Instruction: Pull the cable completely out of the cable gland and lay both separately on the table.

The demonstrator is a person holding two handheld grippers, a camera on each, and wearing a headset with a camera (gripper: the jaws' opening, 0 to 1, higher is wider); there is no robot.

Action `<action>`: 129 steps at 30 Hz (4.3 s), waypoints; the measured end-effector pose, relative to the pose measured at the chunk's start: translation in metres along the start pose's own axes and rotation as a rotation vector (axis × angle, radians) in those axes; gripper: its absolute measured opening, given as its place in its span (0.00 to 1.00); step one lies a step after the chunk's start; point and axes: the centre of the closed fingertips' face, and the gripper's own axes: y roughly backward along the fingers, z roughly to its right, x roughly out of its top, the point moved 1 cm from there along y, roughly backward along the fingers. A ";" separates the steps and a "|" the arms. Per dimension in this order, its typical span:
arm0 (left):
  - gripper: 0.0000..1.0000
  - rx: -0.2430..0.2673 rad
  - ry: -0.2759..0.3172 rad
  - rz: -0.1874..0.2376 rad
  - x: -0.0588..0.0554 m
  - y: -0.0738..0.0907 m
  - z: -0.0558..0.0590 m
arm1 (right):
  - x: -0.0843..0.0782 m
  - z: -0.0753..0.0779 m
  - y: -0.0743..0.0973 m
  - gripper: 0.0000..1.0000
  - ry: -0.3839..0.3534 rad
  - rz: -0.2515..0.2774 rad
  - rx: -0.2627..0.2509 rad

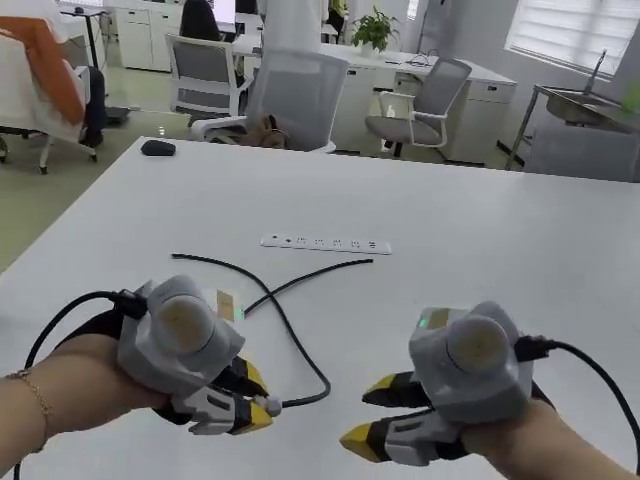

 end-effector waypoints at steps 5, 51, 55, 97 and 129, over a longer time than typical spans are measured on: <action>0.17 -0.017 -0.037 0.001 0.007 0.004 0.008 | 0.031 -0.018 -0.010 0.31 0.107 0.034 0.171; 0.17 -0.101 -0.145 -0.017 -0.001 -0.018 0.052 | -0.002 -0.049 -0.037 0.11 0.068 -0.048 0.395; 0.17 -0.099 -0.279 -0.033 0.003 -0.018 0.059 | -0.005 -0.056 -0.032 0.15 0.001 -0.080 0.483; 0.16 -0.244 0.074 -0.044 -0.018 -0.034 0.060 | -0.017 -0.057 -0.051 0.12 0.379 -0.165 0.119; 0.17 0.115 -0.150 -0.100 -0.051 -0.040 0.018 | -0.072 0.006 -0.048 0.05 0.143 -0.326 -0.165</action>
